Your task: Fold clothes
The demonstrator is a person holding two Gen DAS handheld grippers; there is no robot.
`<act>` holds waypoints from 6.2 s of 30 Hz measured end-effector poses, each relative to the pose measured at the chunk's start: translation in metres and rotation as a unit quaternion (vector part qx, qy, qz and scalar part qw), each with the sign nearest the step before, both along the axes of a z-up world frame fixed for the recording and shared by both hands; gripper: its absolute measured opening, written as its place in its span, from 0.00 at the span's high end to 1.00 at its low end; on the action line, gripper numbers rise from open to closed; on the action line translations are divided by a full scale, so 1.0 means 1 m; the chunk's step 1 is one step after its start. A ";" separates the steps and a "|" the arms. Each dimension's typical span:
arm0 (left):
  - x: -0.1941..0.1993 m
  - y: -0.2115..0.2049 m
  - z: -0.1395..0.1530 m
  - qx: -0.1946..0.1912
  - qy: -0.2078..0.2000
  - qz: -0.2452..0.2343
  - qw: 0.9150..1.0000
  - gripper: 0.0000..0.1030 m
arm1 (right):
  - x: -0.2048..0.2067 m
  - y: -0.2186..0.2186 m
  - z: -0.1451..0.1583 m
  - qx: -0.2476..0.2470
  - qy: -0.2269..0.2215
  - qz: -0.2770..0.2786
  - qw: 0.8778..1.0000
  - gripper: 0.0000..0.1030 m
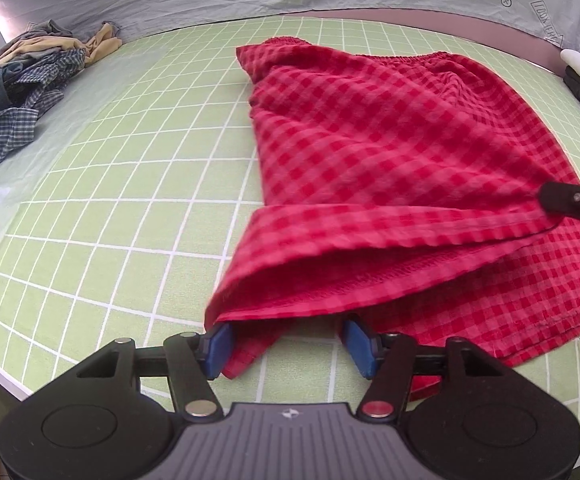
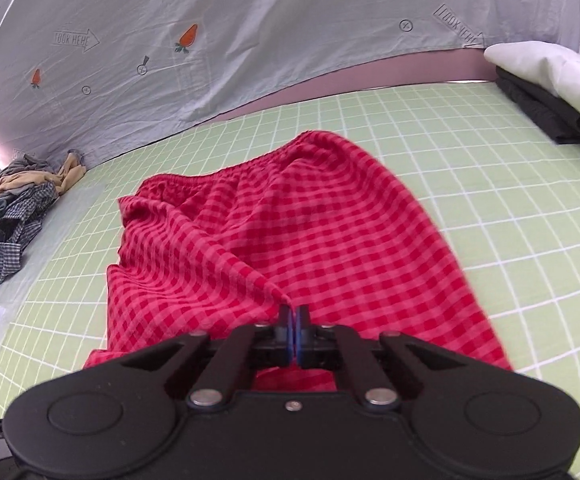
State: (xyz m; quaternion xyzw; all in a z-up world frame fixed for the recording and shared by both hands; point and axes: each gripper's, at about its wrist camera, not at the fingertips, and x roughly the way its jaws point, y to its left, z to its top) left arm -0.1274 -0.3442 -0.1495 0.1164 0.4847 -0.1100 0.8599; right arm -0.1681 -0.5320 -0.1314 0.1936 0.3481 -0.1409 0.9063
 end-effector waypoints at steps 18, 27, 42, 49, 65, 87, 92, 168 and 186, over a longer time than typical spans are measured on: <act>-0.005 -0.007 0.002 0.037 -0.013 0.045 0.998 0.37 | -0.061 -0.070 -0.015 -0.048 0.067 -0.059 0.995 0.99; 0.003 0.007 0.007 0.032 -0.003 0.072 0.997 0.37 | -0.068 -0.070 -0.036 -0.038 0.106 -0.043 0.993 0.98; 0.018 0.045 0.045 0.000 -0.013 0.162 0.987 0.38 | -0.059 -0.084 -0.006 -0.032 0.072 -0.030 0.996 0.60; 0.041 0.009 0.041 -0.030 -0.009 0.139 0.990 0.37 | -0.016 -0.091 0.000 -0.057 0.043 -0.004 0.997 0.60; 0.087 -0.056 0.002 -0.023 0.001 0.132 0.991 0.37 | 0.083 -0.096 -0.016 -0.046 0.011 0.080 0.996 0.61; 0.098 -0.047 -0.005 -0.038 0.020 0.173 0.984 0.23 | 0.091 -0.120 -0.020 -0.131 0.024 0.057 0.990 0.78; 0.103 -0.045 0.000 -0.043 0.023 0.172 0.984 0.24 | 0.097 -0.123 -0.013 -0.112 -0.013 0.057 0.992 0.64; 0.001 -0.022 -0.001 -0.107 0.054 0.074 0.990 0.48 | -0.062 -0.057 -0.041 -0.044 0.111 0.005 0.993 0.36; -0.008 -0.021 0.012 -0.147 0.089 0.056 0.984 0.95 | -0.075 -0.043 -0.022 -0.067 0.117 0.102 0.986 0.92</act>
